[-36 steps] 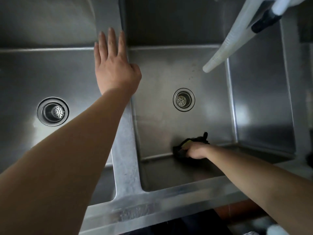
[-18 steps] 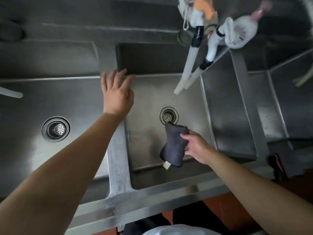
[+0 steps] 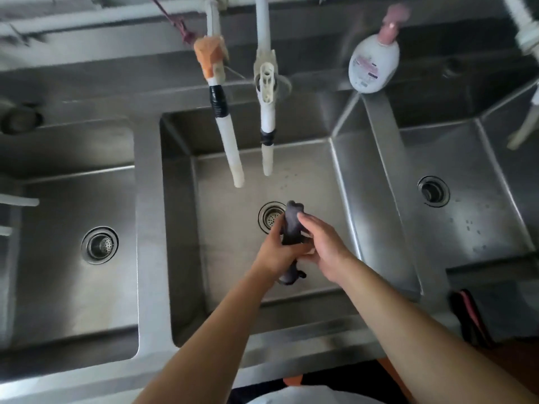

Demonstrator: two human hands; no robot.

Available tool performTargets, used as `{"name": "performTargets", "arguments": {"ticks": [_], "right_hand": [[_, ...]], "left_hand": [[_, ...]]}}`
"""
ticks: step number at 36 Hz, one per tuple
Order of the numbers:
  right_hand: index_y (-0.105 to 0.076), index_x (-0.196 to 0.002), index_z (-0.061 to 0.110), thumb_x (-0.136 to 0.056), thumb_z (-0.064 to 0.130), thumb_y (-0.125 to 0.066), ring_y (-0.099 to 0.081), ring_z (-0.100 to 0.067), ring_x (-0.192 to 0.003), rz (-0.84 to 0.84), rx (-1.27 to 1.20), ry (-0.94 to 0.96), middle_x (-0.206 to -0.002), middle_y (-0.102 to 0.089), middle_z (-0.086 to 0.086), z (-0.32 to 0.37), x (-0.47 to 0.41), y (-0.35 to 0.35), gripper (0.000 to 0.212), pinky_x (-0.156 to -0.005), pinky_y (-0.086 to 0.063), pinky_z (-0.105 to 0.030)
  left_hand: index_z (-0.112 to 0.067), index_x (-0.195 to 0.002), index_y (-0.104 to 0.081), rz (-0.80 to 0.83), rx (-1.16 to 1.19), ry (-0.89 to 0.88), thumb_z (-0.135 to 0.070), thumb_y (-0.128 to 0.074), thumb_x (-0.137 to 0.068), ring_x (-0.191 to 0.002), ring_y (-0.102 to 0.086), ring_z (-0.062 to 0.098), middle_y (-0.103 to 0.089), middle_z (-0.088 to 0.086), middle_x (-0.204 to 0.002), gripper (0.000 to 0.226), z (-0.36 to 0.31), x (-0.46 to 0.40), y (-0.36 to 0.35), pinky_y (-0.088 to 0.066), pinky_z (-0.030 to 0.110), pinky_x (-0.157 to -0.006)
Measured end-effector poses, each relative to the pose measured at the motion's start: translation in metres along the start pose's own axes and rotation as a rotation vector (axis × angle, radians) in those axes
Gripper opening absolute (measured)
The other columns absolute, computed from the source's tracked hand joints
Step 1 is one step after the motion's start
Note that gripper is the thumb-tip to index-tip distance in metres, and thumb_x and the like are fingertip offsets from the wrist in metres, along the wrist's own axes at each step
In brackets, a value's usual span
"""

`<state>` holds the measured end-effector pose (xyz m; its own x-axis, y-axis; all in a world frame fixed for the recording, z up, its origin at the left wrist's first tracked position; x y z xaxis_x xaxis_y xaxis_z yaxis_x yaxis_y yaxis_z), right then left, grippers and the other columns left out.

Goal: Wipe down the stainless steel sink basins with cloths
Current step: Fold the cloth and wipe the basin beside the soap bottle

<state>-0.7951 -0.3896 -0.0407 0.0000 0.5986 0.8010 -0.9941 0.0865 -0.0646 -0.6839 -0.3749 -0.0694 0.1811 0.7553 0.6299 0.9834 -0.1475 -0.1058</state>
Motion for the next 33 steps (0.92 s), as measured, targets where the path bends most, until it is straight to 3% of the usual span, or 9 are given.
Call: {"name": "performTargets", "arguments": {"ticks": [3,6,11,14,18,23,27,31,33], "right_hand": [[-0.062,-0.126,0.028,-0.098,0.049,-0.048,-0.058,-0.019,-0.118,0.168,0.154,-0.073,-0.125,-0.064,0.004,0.021,-0.001,0.034,0.038,-0.098,-0.049,-0.047],[-0.067,-0.123,0.019,-0.098,0.042,-0.053,-0.058,-0.022,-0.123,0.192,0.519,0.144,-0.126,-0.067,-0.002,0.049,-0.009,0.068,0.037,-0.096,-0.043,-0.034],[-0.054,-0.139,0.023,-0.094,0.04,-0.055,-0.032,-0.031,-0.144,-0.169,1.329,0.771,-0.154,-0.042,-0.007,0.111,-0.053,0.128,0.048,-0.115,-0.029,-0.052],[-0.04,-0.147,0.027,-0.094,0.041,-0.051,-0.014,-0.034,-0.151,-0.334,1.513,0.811,-0.163,-0.022,-0.009,0.136,-0.078,0.154,0.057,-0.117,-0.014,-0.059],[-0.019,-0.155,0.032,-0.093,0.047,-0.048,0.003,-0.03,-0.153,-0.345,1.658,0.789,-0.167,-0.004,-0.004,0.144,-0.109,0.17,0.071,-0.117,-0.002,-0.061],[-0.021,-0.156,0.028,-0.086,0.058,-0.049,0.006,-0.031,-0.153,-0.361,1.782,0.736,-0.164,-0.021,-0.007,0.118,-0.134,0.172,0.081,-0.118,-0.002,-0.063],[-0.033,-0.152,0.027,-0.078,0.062,-0.047,-0.004,-0.032,-0.153,-0.397,1.68,0.819,-0.164,-0.022,-0.007,0.121,-0.142,0.172,0.083,-0.119,-0.004,-0.061],[-0.039,-0.15,0.024,-0.075,0.055,-0.052,-0.014,-0.03,-0.152,-0.401,1.587,0.883,-0.163,-0.024,-0.008,0.116,-0.139,0.171,0.082,-0.119,-0.009,-0.06],[-0.041,-0.149,0.021,-0.075,0.054,-0.052,-0.017,-0.029,-0.152,-0.422,1.546,0.889,-0.162,-0.028,-0.01,0.118,-0.142,0.17,0.082,-0.119,-0.011,-0.059]], "left_hand": [[-0.012,-0.12,-0.062,-0.14,0.14,0.086,-0.002,-0.077,-0.081,-0.103,-0.07,0.029,-0.074,0.011,-0.107,0.044,0.006,-0.013,-0.017,-0.059,0.04,-0.089],[-0.008,-0.122,-0.062,-0.288,0.35,0.272,-0.011,-0.073,-0.085,-0.101,-0.07,0.035,-0.073,0.017,-0.11,0.038,0.012,-0.024,-0.04,-0.056,0.052,-0.092],[-0.008,-0.135,-0.051,-0.304,0.66,0.479,-0.022,-0.069,-0.082,-0.11,-0.066,0.046,-0.066,0.026,-0.123,0.058,0.034,-0.06,-0.068,-0.051,0.063,-0.094],[-0.012,-0.134,-0.052,-0.469,0.709,0.456,-0.021,-0.067,-0.082,-0.106,-0.067,0.046,-0.067,0.026,-0.12,0.054,0.052,-0.095,-0.06,-0.05,0.067,-0.092],[-0.024,-0.132,-0.057,-0.841,0.383,0.273,-0.009,-0.053,-0.095,-0.102,-0.063,0.028,-0.067,0.01,-0.119,0.04,0.018,-0.118,-0.035,-0.05,0.037,-0.092],[-0.03,-0.128,-0.06,-1.057,-0.079,0.111,-0.01,-0.046,-0.091,-0.106,-0.063,0.021,-0.068,-0.003,-0.116,0.045,0.014,-0.168,0.021,-0.048,0.035,-0.095],[-0.036,-0.137,-0.046,-0.972,-0.395,0.171,-0.028,-0.046,-0.095,-0.1,-0.056,0.023,-0.062,-0.002,-0.111,0.043,0.023,-0.221,0.05,-0.042,0.033,-0.089],[-0.023,-0.155,-0.03,-0.663,-0.855,0.278,-0.033,-0.044,-0.099,-0.142,-0.035,0.029,-0.04,0.007,-0.155,0.058,0.046,-0.254,0.045,-0.03,0.04,-0.114],[-0.02,-0.156,-0.025,-0.679,-0.945,0.277,-0.038,-0.044,-0.099,-0.149,-0.022,0.028,-0.027,0.006,-0.162,0.063,0.053,-0.265,0.038,-0.019,0.045,-0.12]]}}
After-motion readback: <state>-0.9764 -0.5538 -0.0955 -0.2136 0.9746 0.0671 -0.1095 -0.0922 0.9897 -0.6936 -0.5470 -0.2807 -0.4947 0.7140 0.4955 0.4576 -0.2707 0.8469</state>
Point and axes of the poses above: each hand's wrist, its own x-axis away from the middle knuckle, its own y-axis out of the back of the hand, z = x × y, the point moved 1 cm from there along -x, towards the middle knuckle
